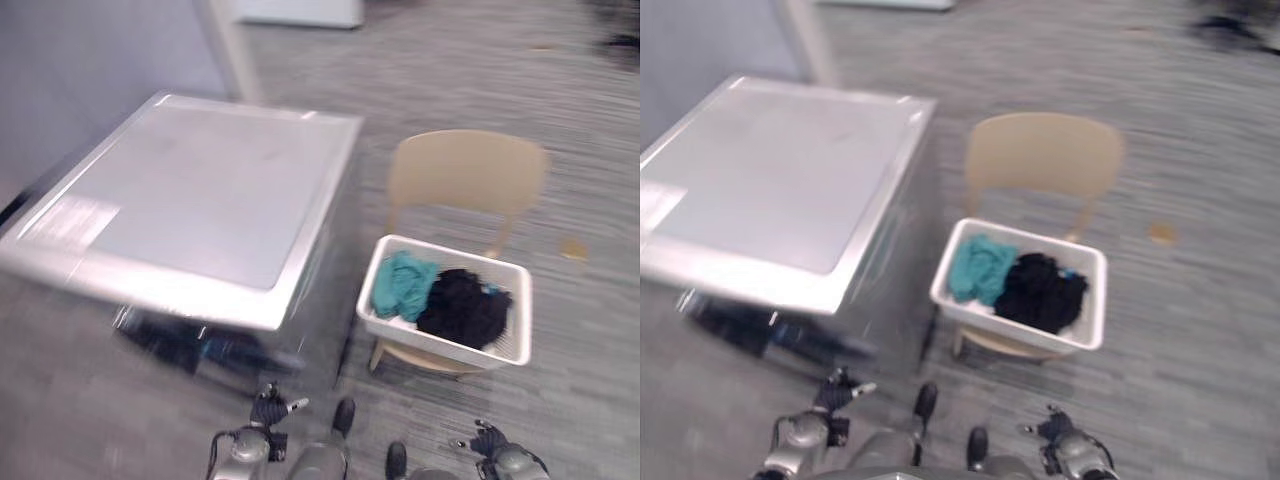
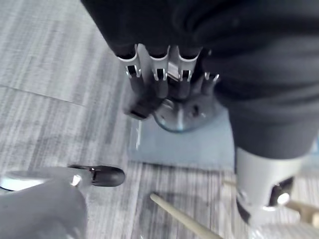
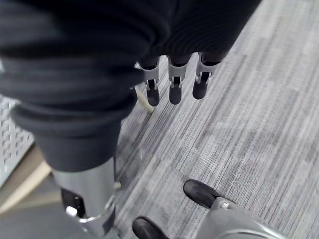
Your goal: Grab the laundry basket,head to the washer,open it,put in the laundry and shut it.
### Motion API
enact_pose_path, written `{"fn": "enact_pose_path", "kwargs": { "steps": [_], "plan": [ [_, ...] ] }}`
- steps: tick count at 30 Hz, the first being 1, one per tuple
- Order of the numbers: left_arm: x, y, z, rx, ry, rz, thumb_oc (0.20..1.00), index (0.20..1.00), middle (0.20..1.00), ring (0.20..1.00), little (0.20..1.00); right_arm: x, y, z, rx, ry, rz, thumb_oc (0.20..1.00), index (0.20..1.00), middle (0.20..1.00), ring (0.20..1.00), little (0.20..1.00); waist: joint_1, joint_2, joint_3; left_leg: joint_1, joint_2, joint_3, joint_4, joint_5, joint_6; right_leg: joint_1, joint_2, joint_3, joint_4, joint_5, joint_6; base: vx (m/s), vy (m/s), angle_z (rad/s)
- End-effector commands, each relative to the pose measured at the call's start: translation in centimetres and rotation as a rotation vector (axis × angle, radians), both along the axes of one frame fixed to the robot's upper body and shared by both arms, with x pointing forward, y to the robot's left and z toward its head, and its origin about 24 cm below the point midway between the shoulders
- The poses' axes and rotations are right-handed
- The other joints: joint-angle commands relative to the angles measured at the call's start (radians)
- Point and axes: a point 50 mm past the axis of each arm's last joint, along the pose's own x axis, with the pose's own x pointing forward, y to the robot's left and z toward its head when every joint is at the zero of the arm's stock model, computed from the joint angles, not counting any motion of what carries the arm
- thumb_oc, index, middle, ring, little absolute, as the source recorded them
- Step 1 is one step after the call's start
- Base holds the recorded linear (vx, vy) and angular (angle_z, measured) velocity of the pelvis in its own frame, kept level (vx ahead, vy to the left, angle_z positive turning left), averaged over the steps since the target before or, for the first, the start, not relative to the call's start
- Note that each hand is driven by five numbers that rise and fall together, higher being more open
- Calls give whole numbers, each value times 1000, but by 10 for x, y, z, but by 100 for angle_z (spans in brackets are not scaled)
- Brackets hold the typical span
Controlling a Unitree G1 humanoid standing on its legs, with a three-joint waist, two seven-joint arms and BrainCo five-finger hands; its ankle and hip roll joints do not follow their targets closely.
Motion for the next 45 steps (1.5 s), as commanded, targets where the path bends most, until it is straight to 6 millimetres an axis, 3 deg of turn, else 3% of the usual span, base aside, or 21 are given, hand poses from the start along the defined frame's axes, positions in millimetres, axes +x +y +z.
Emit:
{"fn": "enact_pose_path", "kwargs": {
  "steps": [1, 2, 5, 6, 9, 10, 11, 12, 18, 21, 22, 24, 28, 30, 34, 35, 36, 37, 41, 44, 45],
  "plan": [
    [10, -1, 4, 44, -38, -49, 1000, 1000, 1000, 1000, 1000, 18, -15, 14, -14, -113, -75, 1000, 1000, 1000, 1000, 1000, -27, -31, 36, 26, -60, 81, 68, 46, 42, 26, -80, -68, -30, -79, 130, -140, 53, 168],
    [9, -1, 4, 40, -38, -55, 1000, 1000, 1000, 1000, 1000, 14, -19, 13, -20, -108, -94, 1000, 1000, 1000, 1000, 1000, -42, -32, 35, 39, -42, 164, 98, 12, 47, 20, -112, -132, -39, -63, 129, -123, 64, 176],
    [8, -2, 4, 37, -37, -72, 1000, 1000, 1000, 1000, 1000, 11, -21, 13, -21, -105, -105, 1000, 1000, 1000, 1000, 1000, -62, -40, 32, 71, -19, 220, 129, -38, 45, 20, -143, -193, -48, -47, 125, -80, 75, 128],
    [6, -3, 2, 41, -22, -92, 1000, 1000, 1000, 1000, 1000, 8, -22, 11, -19, -94, -115, 1000, 1000, 1000, 1000, 1000, -76, -43, 19, 128, 8, 254, 123, -80, 29, 37, -155, -221, -60, -54, 132, 26, 112, 127],
    [8, -5, 3, 36, -23, -96, 1000, 1000, 1000, 1000, 1000, 9, -22, 11, -16, -94, -118, 1000, 1000, 1000, 1000, 1000, -96, -38, 8, 175, 54, 332, 85, -71, 11, 45, -169, -274, -76, -36, 140, -10, 127, 74],
    [9, -5, 3, 40, -22, -101, 1000, 1000, 1000, 1000, 1000, 9, -23, 12, -17, -99, -122, 1000, 1000, 1000, 1000, 1000, -108, -37, 3, 186, 79, 389, 66, -59, 0, 48, -182, -304, -84, -25, 150, -43, 345, 88],
    [13, -2, 4, 55, -26, -96, 1000, 1000, 1000, 1000, 1000, 10, -22, 13, -14, -106, -124, 1000, 1000, 1000, 1000, 1000, -134, -39, -1, 201, 130, 506, 39, -33, -17, 46, -213, -357, -93, 9, 167, -12, 352, 110],
    [11, 1, 3, 61, -14, -87, 1000, 1000, 1000, 1000, 1000, 10, -20, 12, -9, -101, -114, 1000, 1000, 1000, 1000, 1000, -136, -36, -7, 213, 132, 522, 21, -32, -19, 49, -216, -369, -99, 19, 174, 26, 361, 99],
    [-6, 29, -5, 136, 63, 6, 1000, 1000, 1000, 1000, 1000, 25, 4, 13, 21, -122, 2, 1000, 1000, 1000, 1000, 1000, -112, -55, -2, 185, 89, 476, 72, -82, 16, 43, -266, -356, -67, 44, 200, 51, 232, 32],
    [-8, 48, -3, 205, 85, 29, 1000, 1000, 1000, 1000, 1000, 37, 23, 17, 58, -156, 66, 1000, 1000, 1000, 1000, 1000, -100, -62, 19, 186, 57, 458, 82, -105, 50, -1, -304, -319, 57, 26, 199, 20, 230, 4],
    [-6, 51, -2, 222, 82, 30, 1000, 1000, 1000, 1000, 1000, 41, 30, 18, 70, -172, 90, 1000, 1000, 1000, 1000, 1000, -100, -60, 26, 189, 48, 448, 77, -106, 56, -22, -303, -290, 88, 20, 201, 35, 212, 27],
    [-7, 55, -2, 239, 81, 48, 1000, 1000, 1000, 1000, 1000, 51, 46, 23, 108, -213, 139, 1000, 1000, 1000, 1000, 1000, -112, -48, 32, 217, 17, 410, 45, -102, 69, -60, -242, -173, 108, -8, 196, 70, 160, 43],
    [-8, 56, -2, 245, 86, 57, 1000, 1000, 1000, 1000, 1000, 65, 57, 34, 123, -281, 187, 1000, 1000, 1000, 1000, 1000, -113, -45, 36, 216, -6, 378, 33, -74, 78, -81, -206, -132, 56, 19, 185, 14, 34, 49],
    [-16, 55, -6, 255, 105, 57, 1000, 1000, 1000, 1000, 1000, 82, 61, 51, 117, -394, 204, 1000, 1000, 1000, 1000, 1000, -109, -42, 29, 218, -21, 348, 11, -59, 78, -65, -190, -103, 17, 27, 189, 37, -3, 46],
    [-28, 53, -10, 252, 137, 63, 1000, 1000, 1000, 1000, 1000, 101, 61, 74, 70, -512, 247, 1000, 1000, 1000, 1000, 1000, -97, -30, 10, 208, -24, 338, -7, -46, 70, -48, -190, -121, -27, 45, 193, 39, -9, 25],
    [-35, 52, -12, 256, 152, 61, 1000, 1000, 1000, 1000, 1000, 116, 60, 92, 42, -604, 259, 1000, 1000, 1000, 1000, 1000, -91, -27, 5, 197, -23, 332, -7, -42, 65, -39, -188, -131, -59, 57, 195, 17, -20, 12],
    [-35, 52, -13, 256, 152, 61, 1000, 1000, 1000, 1000, 1000, 116, 59, 92, 42, -604, 259, 1000, 1000, 1000, 1000, 1000, -91, -27, 5, 197, -23, 332, -7, -42, 65, -39, -188, -131, -59, 57, 195, 10, -25, 27],
    [-39, 51, -14, 259, 162, 59, 1000, 1000, 1000, 1000, 1000, 130, 58, 108, 14, -678, 258, 1000, 1000, 1000, 1000, 1000, -81, -26, 4, 185, -21, 328, -7, -37, 59, -32, -189, -145, -84, 64, 195, -7, -22, 30],
    [-37, 50, -13, 256, 149, 43, 1000, 1000, 1000, 1000, 1000, 152, 62, 127, 11, -724, 279, 1000, 1000, 1000, 1000, 1000, -49, -27, 21, 166, -12, 316, -7, -28, 52, -26, -189, -166, -105, 70, 194, -13, -25, 15],
    [-31, 50, -11, 247, 131, 38, 1000, 1000, 1000, 1000, 1000, 156, 67, 127, 47, -711, 275, 1000, 1000, 1000, 1000, 1000, -35, -28, 32, 156, -12, 308, -7, -23, 52, -29, -190, -174, -104, 69, 192, -16, -7, 13],
    [-24, 49, -8, 238, 107, 35, 1000, 1000, 1000, 1000, 1000, 159, 77, 127, 90, -702, 293, 1000, 1000, 1000, 1000, 1000, -20, -27, 45, 145, -11, 299, -7, -19, 54, -38, -191, -178, -100, 69, 191, -36, 11, 20]
  ]
}}
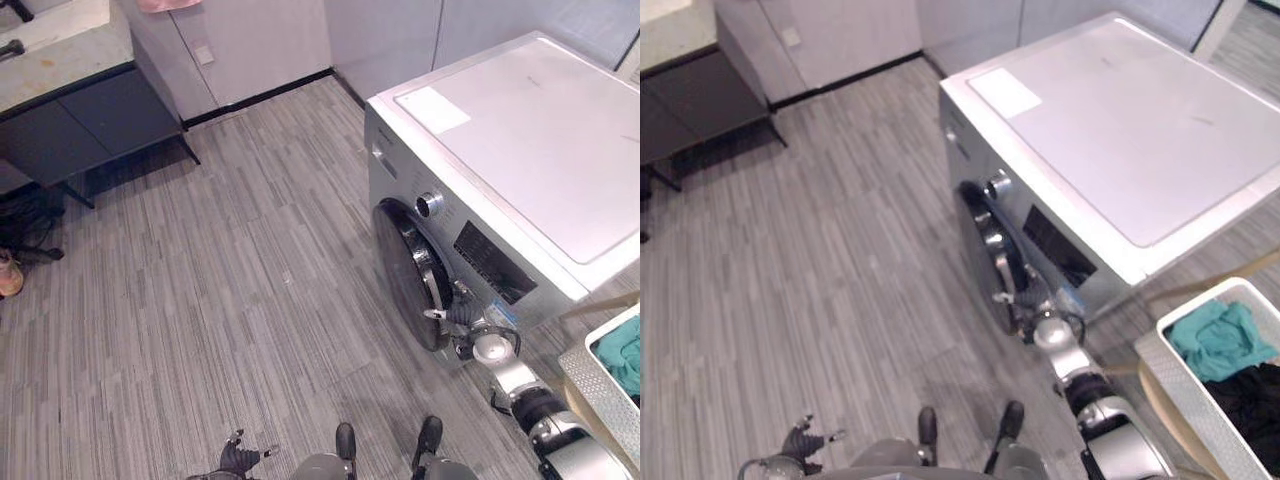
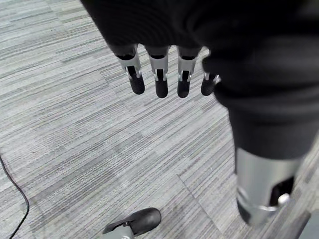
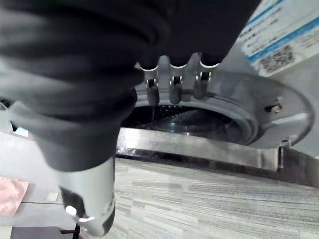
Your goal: Grab the laundry basket,head to the washer,open it,put in the laundry and shut it.
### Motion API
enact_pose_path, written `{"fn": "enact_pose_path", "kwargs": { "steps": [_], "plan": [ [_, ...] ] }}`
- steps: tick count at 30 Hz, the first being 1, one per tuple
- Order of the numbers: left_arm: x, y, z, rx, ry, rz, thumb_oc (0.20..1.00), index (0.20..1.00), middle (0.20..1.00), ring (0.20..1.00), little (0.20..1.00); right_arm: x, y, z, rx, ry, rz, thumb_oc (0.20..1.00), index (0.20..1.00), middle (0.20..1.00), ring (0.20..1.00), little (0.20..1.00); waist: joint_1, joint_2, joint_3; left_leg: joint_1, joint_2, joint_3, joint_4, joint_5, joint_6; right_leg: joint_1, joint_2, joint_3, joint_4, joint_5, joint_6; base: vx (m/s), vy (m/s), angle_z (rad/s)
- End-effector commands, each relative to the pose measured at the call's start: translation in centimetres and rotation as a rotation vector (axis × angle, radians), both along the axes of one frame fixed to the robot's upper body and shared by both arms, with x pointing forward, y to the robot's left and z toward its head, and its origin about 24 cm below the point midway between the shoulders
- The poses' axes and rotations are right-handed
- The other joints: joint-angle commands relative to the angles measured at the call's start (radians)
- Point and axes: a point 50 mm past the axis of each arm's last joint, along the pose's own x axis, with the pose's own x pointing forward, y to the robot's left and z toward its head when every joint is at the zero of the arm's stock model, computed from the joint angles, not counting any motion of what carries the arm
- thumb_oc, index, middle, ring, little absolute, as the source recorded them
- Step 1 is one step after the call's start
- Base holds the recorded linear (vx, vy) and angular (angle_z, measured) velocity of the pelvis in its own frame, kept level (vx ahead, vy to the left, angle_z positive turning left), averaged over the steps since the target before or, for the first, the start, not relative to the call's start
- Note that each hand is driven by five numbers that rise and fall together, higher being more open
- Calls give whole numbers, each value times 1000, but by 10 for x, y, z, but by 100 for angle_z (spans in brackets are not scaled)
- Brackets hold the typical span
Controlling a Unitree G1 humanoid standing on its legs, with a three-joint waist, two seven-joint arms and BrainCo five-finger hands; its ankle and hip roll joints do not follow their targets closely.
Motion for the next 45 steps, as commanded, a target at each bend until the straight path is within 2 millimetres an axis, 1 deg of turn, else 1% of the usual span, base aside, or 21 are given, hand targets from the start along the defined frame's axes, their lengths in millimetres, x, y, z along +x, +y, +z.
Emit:
{"fn": "enact_pose_path", "kwargs": {
  "steps": [1, 4, 7, 8, 9, 10, 12, 13, 14, 15, 16, 19, 24, 26, 27, 29, 33, 35, 39, 41, 45],
  "plan": [
    [27, 11, 11, 45, -71, -37, 1000, 1000, 1000, 1000, 1000, 10, 37, 7, 113, -26, 94, 1000, 1000, 1000, 1000, 1000, 34, -48, 37, -61, -36, -28, -7, -1, -18, -7, -40, 24, 42, -99, 69, -36, 11, 12],
    [35, 11, 15, 42, -99, -35, 1000, 1000, 1000, 1000, 1000, 13, 55, 11, 167, -33, 144, 1000, 1000, 1000, 1000, 1000, 50, -51, 54, -84, -35, -39, -7, 8, -17, -32, -42, 21, 54, -99, 68, -60, 5, 3],
    [52, 10, 23, 38, -163, -28, 1000, 1000, 1000, 1000, 1000, 18, 105, 32, 298, -86, 287, 1000, 1000, 1000, 1000, 1000, 89, -63, 84, -132, -34, -62, -3, 24, -14, -74, -47, 8, 79, -99, 65, -68, 6, 10],
    [62, 8, 28, 37, -200, -35, 1000, 1000, 1000, 1000, 1000, 17, 144, 54, 376, -138, 417, 1000, 1000, 1000, 1000, 1000, 121, -67, 106, -157, -31, -81, 10, 30, -13, -88, -54, -10, 96, -105, 62, -37, -13, 8],
    [67, 7, 31, 38, -218, -41, 1000, 1000, 1000, 1000, 1000, 18, 159, 67, 410, -171, 469, 1000, 1000, 1000, 1000, 1000, 135, -69, 115, -171, -33, -92, 19, 30, -12, -93, -58, -20, 105, -108, 60, -31, -18, 18],
    [67, 7, 31, 38, -218, -41, 1000, 1000, 1000, 1000, 1000, 18, 159, 67, 410, -171, 469, 1000, 1000, 1000, 1000, 1000, 135, -70, 115, -171, -33, -92, 20, 30, -12, -94, -58, -20, 105, -109, 60, -14, -27, 31],
    [80, 5, 38, 49, -267, -64, 1000, 1000, 1000, 1000, 1000, 23, 187, 101, 458, -264, 566, 1000, 1000, 1000, 1000, 1000, 179, -68, 130, -193, -33, -127, 43, 10, -21, -91, -64, -47, 126, -140, 63, 70, -89, 44],
    [91, 5, 47, 59, -315, -94, 1000, 1000, 1000, 1000, 1000, 33, 197, 140, 489, -377, 602, 1000, 1000, 1000, 1000, 1000, 215, -65, 140, -233, -40, -162, 74, 6, -24, -97, -75, -86, 140, -150, 59, 105, -139, 98],
    [101, 5, 54, 52, -355, -111, 1000, 1000, 1000, 1000, 1000, 44, 195, 176, 507, -481, 596, 1000, 1000, 1000, 1000, 1000, 243, -67, 142, -270, -50, -189, 101, 1, -28, -105, -79, -112, 153, -158, 55, 31, -97, 121],
    [101, 5, 54, 52, -356, -111, 1000, 1000, 1000, 1000, 1000, 44, 195, 176, 507, -481, 596, 1000, 1000, 1000, 1000, 1000, 243, -67, 142, -270, -50, -190, 101, 1, -28, -105, -79, -112, 153, -158, 55, 48, -76, 125],
    [107, 10, 61, 56, -385, -105, 1000, 1000, 1000, 1000, 1000, 54, 184, 206, 465, -584, 580, 1000, 1000, 1000, 1000, 1000, 265, -71, 144, -299, -56, -209, 121, -4, -32, -113, -78, -127, 162, -166, 53, 43, -34, 66],
    [103, 17, 59, 71, -364, -95, 1000, 1000, 1000, 1000, 1000, 62, 166, 222, 425, -642, 531, 1000, 1000, 1000, 1000, 1000, 281, -89, 143, -313, -58, -215, 129, -11, -34, -109, -71, -133, 158, -175, 51, 52, -17, 57],
    [99, 19, 61, 56, -371, -90, 1000, 1000, 1000, 1000, 1000, 56, 150, 205, 307, -632, 553, 1000, 1000, 1000, 1000, 1000, 266, -120, 143, -305, -52, -203, 132, -23, -31, -99, -65, -124, 148, -178, 50, 58, -19, 31],
    [106, 12, 67, 36, -412, -102, 1000, 1000, 1000, 1000, 1000, 44, 142, 185, 263, -598, 587, 1000, 1000, 1000, 1000, 1000, 239, -135, 149, -300, -46, -191, 139, -34, -28, -100, -63, -108, 149, -174, 50, 21, -6, -21],
    [122, -1, 77, 14, -473, -139, 1000, 1000, 1000, 1000, 1000, 27, 134, 158, 223, -545, 633, 1000, 1000, 1000, 1000, 1000, 198, -148, 158, -295, -37, -169, 148, -45, -26, -106, -61, -87, 150, -169, 51, 12, 6, -33],
    [135, -11, 88, 10, -527, -171, 1000, 1000, 1000, 1000, 1000, 19, 125, 145, 207, -518, 635, 1000, 1000, 1000, 1000, 1000, 174, -153, 163, -293, -31, -155, 154, -51, -25, -115, -59, -71, 152, -163, 53, -25, 15, -39],
    [194, -42, 143, 33, -759, -276, 1000, 1000, 1000, 1000, 1000, -6, 98, 96, 215, -352, 616, 1000, 1000, 1000, 1000, 1000, 70, -176, 184, -296, -14, -98, 163, -60, -24, -160, -51, -6, 150, -134, 62, -58, 39, -67],
    [219, -41, 170, 91, -838, -294, 1000, 1000, 1000, 1000, 1000, -14, 86, 74, 241, -254, 580, 1000, 1000, 1000, 1000, 1000, 20, -191, 188, -305, -5, -67, 166, -61, -23, -192, -44, 32, 149, -115, 67, -81, 46, -87],
    [247, -10, 205, 258, -875, -241, 1000, 1000, 1000, 1000, 1000, -23, 62, 51, 223, -162, 519, 1000, 1000, 1000, 1000, 1000, -53, -211, 191, -321, 6, -25, 170, -59, -21, -239, -32, 80, 140, -85, 73, -84, 45, -96],
    [259, 69, 253, 470, -843, -43, 1000, 1000, 1000, 1000, 1000, -27, 23, 56, 171, -182, 450, 1000, 1000, 1000, 1000, 1000, -143, -232, 197, -349, 15, 27, 162, -46, -20, -302, -12, 130, 127, -49, 81, -108, 51, -97],
    [250, 98, 261, 510, -821, 48, 1000, 1000, 1000, 1000, 1000, -27, 13, 63, 166, -209, 432, 1000, 1000, 1000, 1000, 1000, -163, -232, 198, -351, 18, 41, 150, -41, -20, -321, -5, 151, 116, -33, 84, -17, 9, -47]
  ]
}}
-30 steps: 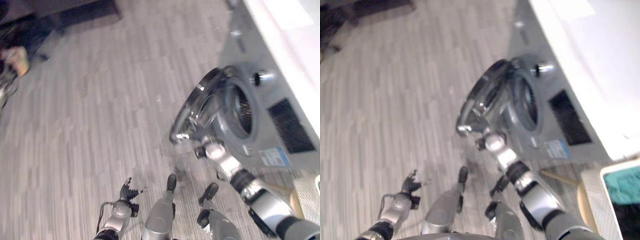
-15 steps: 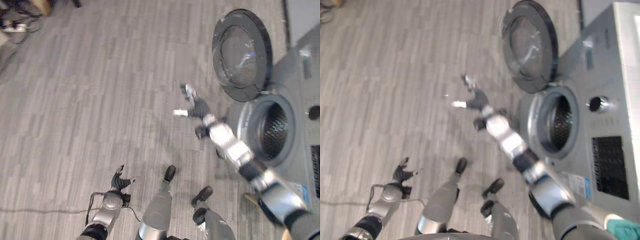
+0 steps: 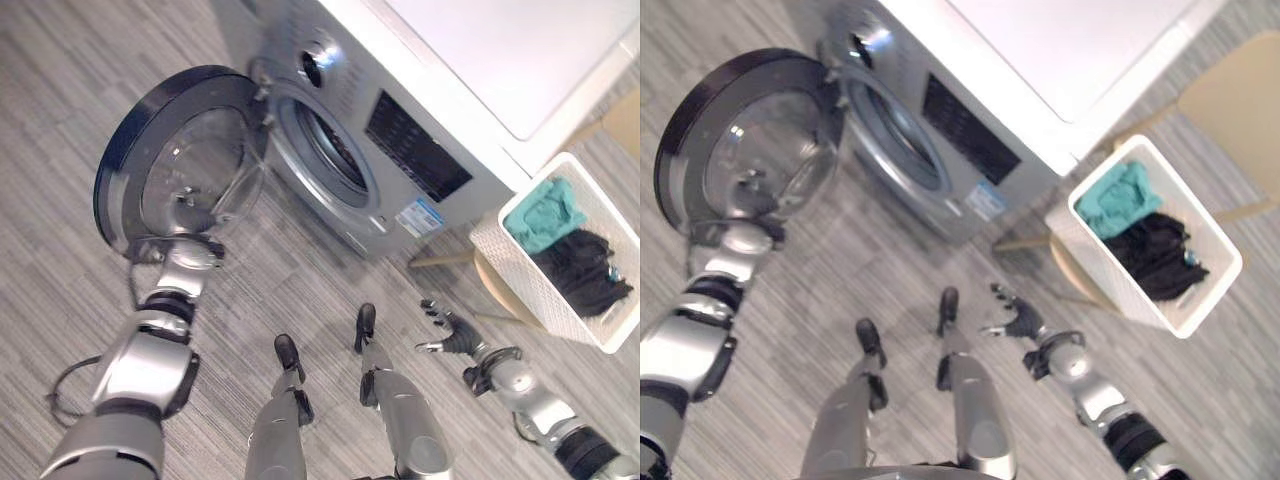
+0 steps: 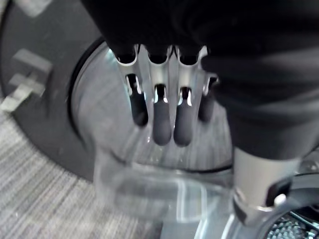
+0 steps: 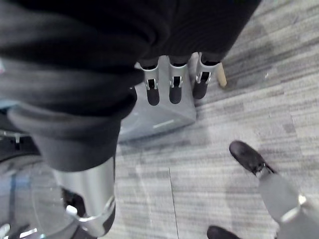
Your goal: Grab the laundry basket,head to the washer,open it,put in the laundry and shut it.
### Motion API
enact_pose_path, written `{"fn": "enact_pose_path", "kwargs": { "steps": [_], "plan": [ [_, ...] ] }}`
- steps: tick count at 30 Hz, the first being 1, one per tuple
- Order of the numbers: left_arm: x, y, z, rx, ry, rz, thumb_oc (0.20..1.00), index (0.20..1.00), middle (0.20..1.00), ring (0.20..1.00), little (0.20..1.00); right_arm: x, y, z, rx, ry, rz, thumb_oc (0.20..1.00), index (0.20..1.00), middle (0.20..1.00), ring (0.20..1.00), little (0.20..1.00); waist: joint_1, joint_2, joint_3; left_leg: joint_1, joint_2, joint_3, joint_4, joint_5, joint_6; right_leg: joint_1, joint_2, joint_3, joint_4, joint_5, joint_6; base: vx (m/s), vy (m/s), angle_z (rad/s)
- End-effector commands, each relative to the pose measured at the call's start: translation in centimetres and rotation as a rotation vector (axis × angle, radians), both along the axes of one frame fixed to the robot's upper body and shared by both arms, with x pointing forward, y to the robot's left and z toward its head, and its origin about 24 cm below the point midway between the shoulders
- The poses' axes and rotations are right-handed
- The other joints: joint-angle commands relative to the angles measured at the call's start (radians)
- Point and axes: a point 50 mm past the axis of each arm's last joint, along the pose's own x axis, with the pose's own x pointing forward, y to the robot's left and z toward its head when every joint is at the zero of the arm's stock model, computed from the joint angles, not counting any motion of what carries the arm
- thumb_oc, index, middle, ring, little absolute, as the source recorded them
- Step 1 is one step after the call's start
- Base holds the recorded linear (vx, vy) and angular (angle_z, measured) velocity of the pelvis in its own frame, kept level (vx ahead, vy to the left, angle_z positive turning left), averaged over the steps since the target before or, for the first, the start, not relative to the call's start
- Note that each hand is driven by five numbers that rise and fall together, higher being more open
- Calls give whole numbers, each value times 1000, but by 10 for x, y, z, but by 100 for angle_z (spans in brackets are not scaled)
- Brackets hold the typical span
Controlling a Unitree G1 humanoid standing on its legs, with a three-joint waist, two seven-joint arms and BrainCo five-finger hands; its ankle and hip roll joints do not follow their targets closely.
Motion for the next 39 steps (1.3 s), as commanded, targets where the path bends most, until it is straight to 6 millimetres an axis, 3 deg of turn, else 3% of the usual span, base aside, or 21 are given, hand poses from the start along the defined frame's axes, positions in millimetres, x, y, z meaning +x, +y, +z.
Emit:
{"fn": "enact_pose_path", "kwargs": {
  "steps": [1, 8, 13, 14, 15, 19, 20, 21, 22, 23, 25, 27, 28, 29, 30, 33, 34, 35, 37, 38, 39],
  "plan": [
    [-17, 31, 2, 36, 1, 92, 1000, 1000, 1000, 1000, 1000, 20, 14, 38, 101, -183, 46, 1000, 1000, 1000, 1000, 1000, 55, -4, 13, 1, -7, -98, 3, -52, -10, 45, -12, -5, 106, -170, 96, 13, -2, -22],
    [-35, 53, -9, 28, 28, 159, 1000, 1000, 1000, 1000, 1000, 13, 8, 46, 126, -209, 46, 1000, 1000, 1000, 1000, 1000, 58, 10, 7, 17, -5, -94, 15, -68, -15, 63, -5, 2, 91, -170, 92, 18, 1, -5],
    [-47, 39, -42, -15, 68, 114, 1000, 1000, 1000, 1000, 1000, 8, 7, 36, 129, -199, 5, 1000, 1000, 1000, 1000, 1000, 71, 34, -26, 66, -12, -93, -7, -76, -18, 116, -11, -8, 77, -186, 89, 64, 17, 4],
    [-59, 27, -68, -60, 99, 84, 1000, 1000, 1000, 1000, 1000, 6, 4, 32, 110, -197, -23, 1000, 1000, 1000, 1000, 1000, 78, 47, -43, 100, -18, -91, -16, -85, -15, 146, -16, -7, 75, -197, 87, 75, 37, 6],
    [-60, 27, -69, -61, 101, 84, 1000, 1000, 1000, 1000, 1000, 6, 4, 32, 109, -195, -23, 1000, 1000, 1000, 1000, 1000, 77, 48, -43, 102, -18, -91, -17, -85, -15, 148, -16, -7, 75, -197, 87, 109, 49, 4],
    [-94, -5, -123, -189, 182, 17, 1000, 1000, 1000, 1000, 1000, -2, -8, 21, 64, -169, -98, 1000, 1000, 1000, 1000, 1000, 82, 69, -79, 172, -41, -67, -41, -81, 0, 203, -34, -15, 85, -209, 77, 89, 53, 2],
    [-104, -13, -136, -222, 208, 5, 1000, 1000, 1000, 1000, 1000, -3, -12, 19, 53, -164, -118, 1000, 1000, 1000, 1000, 1000, 82, 77, -90, 195, -46, -62, -50, -85, 1, 219, -36, -15, 88, -216, 79, 127, 108, 3],
    [-128, -25, -161, -298, 277, -3, 1000, 1000, 1000, 1000, 1000, -7, -22, 17, 35, -161, -172, 1000, 1000, 1000, 1000, 1000, 80, 97, -108, 245, -55, -52, -55, -101, 8, 252, -42, -5, 106, -237, 81, 154, 94, 4],
    [-129, -25, -161, -298, 278, -3, 1000, 1000, 1000, 1000, 1000, -7, -22, 17, 35, -161, -172, 1000, 1000, 1000, 1000, 1000, 81, 97, -108, 246, -55, -51, -55, -101, 8, 253, -42, -5, 106, -237, 81, 205, 137, 0],
    [-154, -32, -182, -346, 350, 4, 1000, 1000, 1000, 1000, 1000, -12, -31, 14, 11, -154, -216, 1000, 1000, 1000, 1000, 1000, 76, 113, -121, 291, -59, -32, -55, -113, 15, 275, -45, 8, 127, -249, 84, 142, 98, -10],
    [-165, -36, -191, -370, 385, 6, 1000, 1000, 1000, 1000, 1000, -14, -34, 13, 1, -153, -234, 1000, 1000, 1000, 1000, 1000, 75, 120, -125, 316, -60, -19, -56, -119, 19, 283, -44, 17, 141, -255, 86, 113, 71, -32],
    [-197, -49, -214, -423, 494, 6, 1000, 1000, 1000, 1000, 1000, -18, -40, 14, -14, -171, -279, 1000, 1000, 1000, 1000, 1000, 64, 140, -138, 384, -56, 32, -66, -135, 27, 288, -42, 12, 209, -268, 99, 105, 54, -55],
    [-197, -49, -214, -423, 494, 6, 1000, 1000, 1000, 1000, 1000, -19, -40, 14, -14, -170, -279, 1000, 1000, 1000, 1000, 1000, 65, 140, -137, 386, -56, 34, -67, -135, 27, 288, -42, 13, 210, -269, 99, 105, 52, -57],
    [-206, -53, -220, -437, 522, 8, 1000, 1000, 1000, 1000, 1000, -19, -42, 15, -17, -180, -289, 1000, 1000, 1000, 1000, 1000, 68, 146, -141, 407, -53, 57, -73, -139, 26, 284, -53, -23, 232, -267, 104, 157, 3, -71],
    [-217, -62, -230, -462, 584, -2, 1000, 1000, 1000, 1000, 1000, -20, -39, 15, -10, -191, -300, 1000, 1000, 1000, 1000, 1000, 77, 157, -160, 458, -48, 94, -101, -159, 14, 297, -93, -158, 231, -264, 119, 178, -59, -97],
    [-227, -66, -237, -473, 641, -3, 1000, 1000, 1000, 1000, 1000, -16, -34, 16, 12, -212, -319, 1000, 1000, 1000, 1000, 1000, 95, 160, -198, 487, -26, 177, -115, -149, -2, 278, -162, -388, 180, -191, 128, 162, -211, -182],
    [-227, -69, -239, -467, 661, -15, 1000, 1000, 1000, 1000, 1000, -16, -33, 16, 20, -215, -327, 1000, 1000, 1000, 1000, 1000, 90, 155, -207, 497, -16, 188, -108, -156, -9, 282, -164, -403, 155, -194, 121, 273, -390, -135],
    [-232, -74, -243, -441, 698, -54, 1000, 1000, 1000, 1000, 1000, -24, -35, 12, 21, -208, -345, 1000, 1000, 1000, 1000, 1000, 60, 144, -219, 505, 5, 186, -41, -196, -11, 291, -139, -324, 153, -227, 105, 286, -388, -90],
    [-232, -81, -245, -464, 699, -60, 1000, 1000, 1000, 1000, 1000, -25, -42, 11, -11, -214, -376, 1000, 1000, 1000, 1000, 1000, 50, 151, -224, 476, 77, 211, 118, -143, -64, 314, -100, -294, 130, -237, 85, 217, -308, -36],
    [-232, -81, -245, -464, 699, -60, 1000, 1000, 1000, 1000, 1000, -25, -42, 11, -12, -214, -376, 1000, 1000, 1000, 1000, 1000, 51, 152, -225, 474, 79, 211, 122, -145, -65, 314, -98, -295, 129, -237, 85, 136, -255, -29],
    [-230, -82, -245, -462, 695, -68, 1000, 1000, 1000, 1000, 1000, -25, -43, 11, -25, -213, -373, 1000, 1000, 1000, 1000, 1000, 50, 147, -219, 452, 115, 204, 216, -122, -77, 335, -79, -276, 116, -248, 66, 164, -299, -69]
  ]
}}
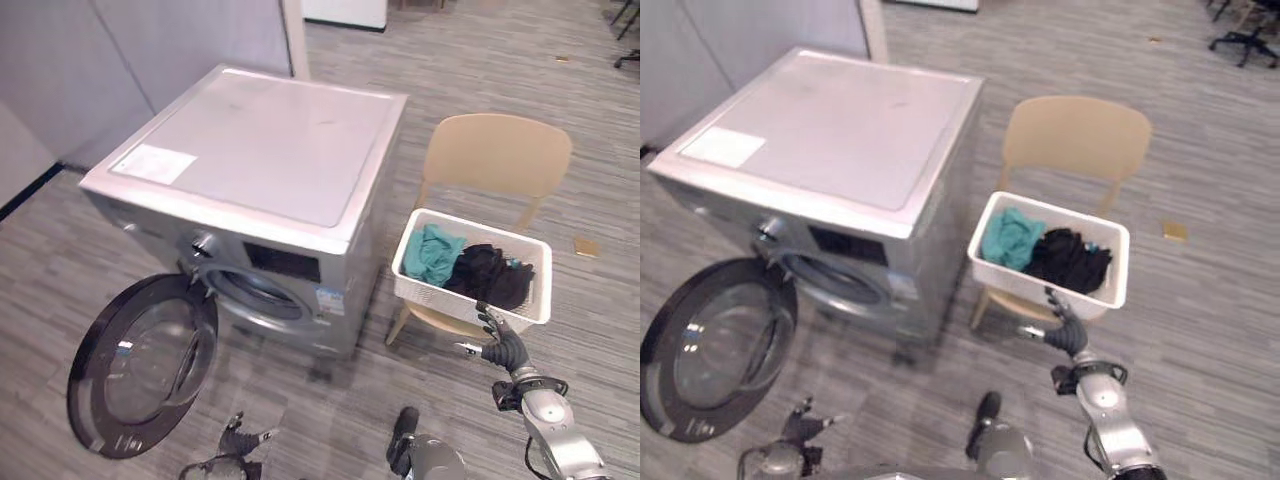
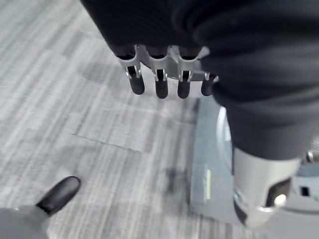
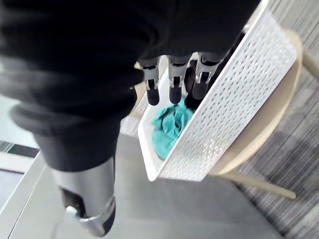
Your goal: Grab the laundry basket,head to the washer,open it,put in the laundry and shut it.
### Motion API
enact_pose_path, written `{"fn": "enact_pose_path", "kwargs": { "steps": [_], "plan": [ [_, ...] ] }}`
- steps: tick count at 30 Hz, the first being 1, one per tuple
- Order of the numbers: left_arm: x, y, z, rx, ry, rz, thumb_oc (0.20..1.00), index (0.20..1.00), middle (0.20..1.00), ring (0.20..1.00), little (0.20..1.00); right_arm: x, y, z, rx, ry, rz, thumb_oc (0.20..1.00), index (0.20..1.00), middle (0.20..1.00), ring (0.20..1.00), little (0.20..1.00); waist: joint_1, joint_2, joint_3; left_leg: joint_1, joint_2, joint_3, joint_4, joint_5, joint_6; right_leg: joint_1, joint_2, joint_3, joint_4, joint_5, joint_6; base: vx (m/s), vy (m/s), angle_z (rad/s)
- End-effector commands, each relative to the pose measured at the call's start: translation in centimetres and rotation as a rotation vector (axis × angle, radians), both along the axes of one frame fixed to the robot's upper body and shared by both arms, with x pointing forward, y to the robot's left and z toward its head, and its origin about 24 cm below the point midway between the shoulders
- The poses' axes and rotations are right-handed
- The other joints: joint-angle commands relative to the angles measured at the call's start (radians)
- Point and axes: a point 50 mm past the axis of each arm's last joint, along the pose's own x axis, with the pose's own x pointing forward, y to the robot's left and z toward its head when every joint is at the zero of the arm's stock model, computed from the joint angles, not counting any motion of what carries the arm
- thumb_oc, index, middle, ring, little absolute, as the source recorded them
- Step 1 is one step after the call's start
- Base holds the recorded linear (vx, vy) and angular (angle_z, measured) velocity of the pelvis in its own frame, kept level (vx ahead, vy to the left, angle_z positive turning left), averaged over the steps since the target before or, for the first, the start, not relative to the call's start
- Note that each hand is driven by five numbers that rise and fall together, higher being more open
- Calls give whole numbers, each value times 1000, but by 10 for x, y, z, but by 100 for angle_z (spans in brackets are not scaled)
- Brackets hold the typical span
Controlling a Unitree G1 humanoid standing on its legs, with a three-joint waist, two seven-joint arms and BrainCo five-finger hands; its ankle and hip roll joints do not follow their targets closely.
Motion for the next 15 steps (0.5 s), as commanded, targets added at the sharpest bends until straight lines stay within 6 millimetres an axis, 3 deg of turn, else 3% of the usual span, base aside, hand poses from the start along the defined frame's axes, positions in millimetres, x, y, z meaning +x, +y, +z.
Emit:
{"fn": "enact_pose_path", "kwargs": {
  "steps": [1, 2, 4, 7, 8, 10, 15],
  "plan": [
    [22, -3, 9, 20, -83, -43, 1000, 1000, 1000, 1000, 1000, 20, -5, 35, -100, -171, 31, 1000, 1000, 1000, 1000, 1000, 20, -3, 50, -68, 22, -191, 319, 56, -38, 123, 52, 96, -128, -63, 70, 186, -340, -68],
    [22, -6, 8, 12, -85, -43, 1000, 1000, 1000, 1000, 1000, 21, -6, 34, -114, -162, 36, 1000, 1000, 1000, 1000, 1000, 27, -1, 53, -93, 22, -232, 336, 52, -41, 138, 67, 109, -147, -74, 58, 175, -239, -45],
    [20, -9, 6, -3, -77, -39, 1000, 1000, 1000, 1000, 1000, 23, -4, 32, -154, -143, 72, 1000, 1000, 1000, 1000, 1000, 45, -11, 55, -145, -19, -313, 320, 2, -20, 156, 73, 143, -165, -82, 60, 111, -47, -83],
    [17, -13, 5, -13, -67, -46, 1000, 1000, 1000, 1000, 1000, 24, -5, 28, -189, -117, 89, 1000, 1000, 1000, 1000, 1000, 57, -20, 56, -172, -50, -354, 224, -41, 2, 175, 68, 180, -182, -81, 77, 143, 28, -106],
    [13, -12, 4, -22, -72, -21, 1000, 1000, 1000, 1000, 1000, 30, -7, 24, -242, -94, 95, 1000, 1000, 1000, 1000, 1000, 99, -33, 61, -232, -111, -440, 44, 25, 6, 194, 74, 227, -210, -61, 91, 190, 53, -105],
    [11, -11, 4, -25, -67, -17, 1000, 1000, 1000, 1000, 1000, 35, -6, 25, -266, -94, 107, 1000, 1000, 1000, 1000, 1000, 119, -30, 70, -251, -131, -507, -12, 62, 1, 202, 87, 253, -211, -63, 93, 145, 43, -84],
    [-10, -5, -3, -4, 12, -42, 1000, 1000, 1000, 1000, 1000, 49, -5, 31, -390, -99, 169, 1000, 1000, 1000, 1000, 1000, 134, -17, 57, -200, -154, -533, -72, 52, 25, 211, 90, 292, -196, -70, 100, 131, 115, -95]
  ]
}}
